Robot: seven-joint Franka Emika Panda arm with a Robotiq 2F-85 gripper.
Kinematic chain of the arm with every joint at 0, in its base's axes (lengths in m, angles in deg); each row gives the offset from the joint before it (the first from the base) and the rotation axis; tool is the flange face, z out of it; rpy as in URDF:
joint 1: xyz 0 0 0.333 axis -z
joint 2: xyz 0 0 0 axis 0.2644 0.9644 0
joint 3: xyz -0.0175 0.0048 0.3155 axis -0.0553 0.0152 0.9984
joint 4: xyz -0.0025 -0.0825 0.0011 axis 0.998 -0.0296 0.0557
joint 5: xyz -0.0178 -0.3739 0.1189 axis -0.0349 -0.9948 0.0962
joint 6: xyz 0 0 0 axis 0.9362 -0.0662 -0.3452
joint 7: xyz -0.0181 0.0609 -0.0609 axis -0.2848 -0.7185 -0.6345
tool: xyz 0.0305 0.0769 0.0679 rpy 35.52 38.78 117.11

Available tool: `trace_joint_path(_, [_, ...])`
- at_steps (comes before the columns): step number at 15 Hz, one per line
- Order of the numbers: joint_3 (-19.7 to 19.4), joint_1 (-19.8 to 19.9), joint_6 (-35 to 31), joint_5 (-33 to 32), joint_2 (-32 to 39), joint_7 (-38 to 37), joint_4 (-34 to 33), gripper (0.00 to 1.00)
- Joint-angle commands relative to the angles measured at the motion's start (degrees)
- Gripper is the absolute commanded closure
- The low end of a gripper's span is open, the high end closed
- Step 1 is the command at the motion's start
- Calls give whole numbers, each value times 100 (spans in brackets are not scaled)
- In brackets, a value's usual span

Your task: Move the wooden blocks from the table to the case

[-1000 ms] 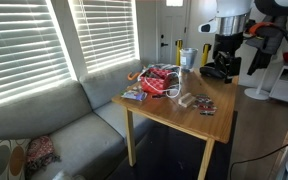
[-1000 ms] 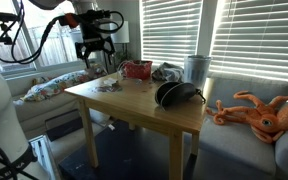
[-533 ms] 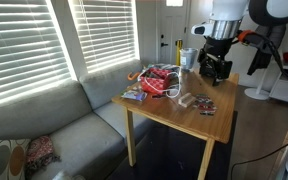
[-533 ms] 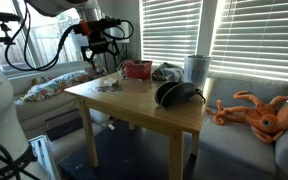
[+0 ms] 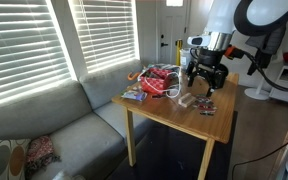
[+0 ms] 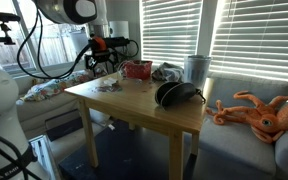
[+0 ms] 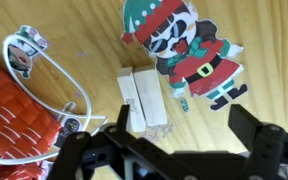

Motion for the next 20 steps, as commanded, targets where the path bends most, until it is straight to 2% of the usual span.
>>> trace_joint_path(1, [-21,-27,-46,560,317,813,-42,0])
trace_joint_path(7, [182,223,-59,636,628,1225,-151,0])
trace_joint_path(20, [539,599,-585,468,1306,1087,-567,0])
